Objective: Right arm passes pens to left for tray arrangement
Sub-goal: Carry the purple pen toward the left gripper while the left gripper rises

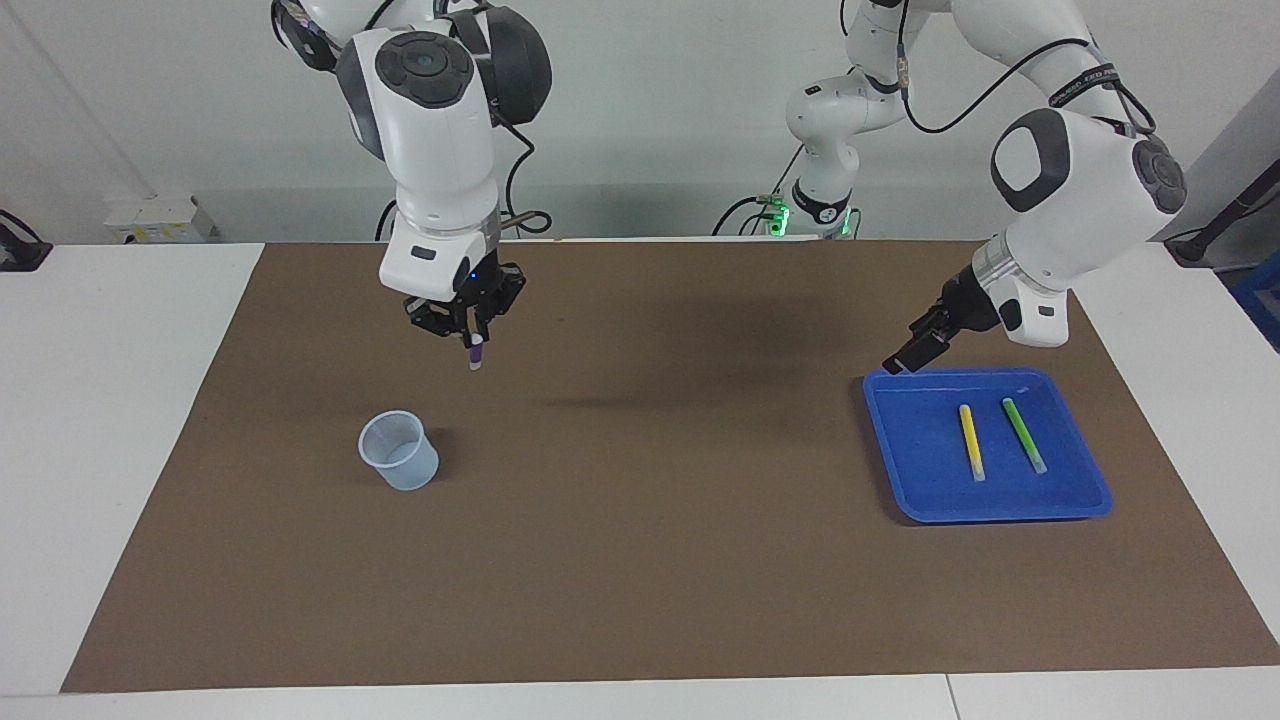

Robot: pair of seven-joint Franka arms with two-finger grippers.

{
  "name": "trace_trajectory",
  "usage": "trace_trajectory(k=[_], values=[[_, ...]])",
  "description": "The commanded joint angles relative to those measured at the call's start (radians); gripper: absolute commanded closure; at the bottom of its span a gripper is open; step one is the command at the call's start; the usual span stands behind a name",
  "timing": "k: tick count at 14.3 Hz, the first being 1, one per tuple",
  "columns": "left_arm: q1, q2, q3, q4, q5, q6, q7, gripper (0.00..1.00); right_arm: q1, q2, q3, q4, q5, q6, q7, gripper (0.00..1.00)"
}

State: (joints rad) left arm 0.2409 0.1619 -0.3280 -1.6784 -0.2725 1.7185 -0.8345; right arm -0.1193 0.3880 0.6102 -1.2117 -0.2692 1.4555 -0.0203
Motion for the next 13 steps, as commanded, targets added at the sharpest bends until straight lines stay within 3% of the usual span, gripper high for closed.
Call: trace_trajectory(k=[1,7,13], values=[[-0.006,-0.021,0.0,-0.017,-0.051,-0.004,-0.109,0.01,-0.01,-0.008,0.008,0.004,0.077,0.028,0.089,1.0],[-0.006,-0.022,0.0,-0.017,-0.131,-0.008,-0.233,0.01,-0.008,-0.035,0.009,0.001,0.295,0.196,0.386,1.0],[-0.011,-0.022,0.0,-0.018,-0.258,0.01,-0.469,0.01,0.039,-0.035,0.039,-0.012,0.355,0.373,0.644,1.0]])
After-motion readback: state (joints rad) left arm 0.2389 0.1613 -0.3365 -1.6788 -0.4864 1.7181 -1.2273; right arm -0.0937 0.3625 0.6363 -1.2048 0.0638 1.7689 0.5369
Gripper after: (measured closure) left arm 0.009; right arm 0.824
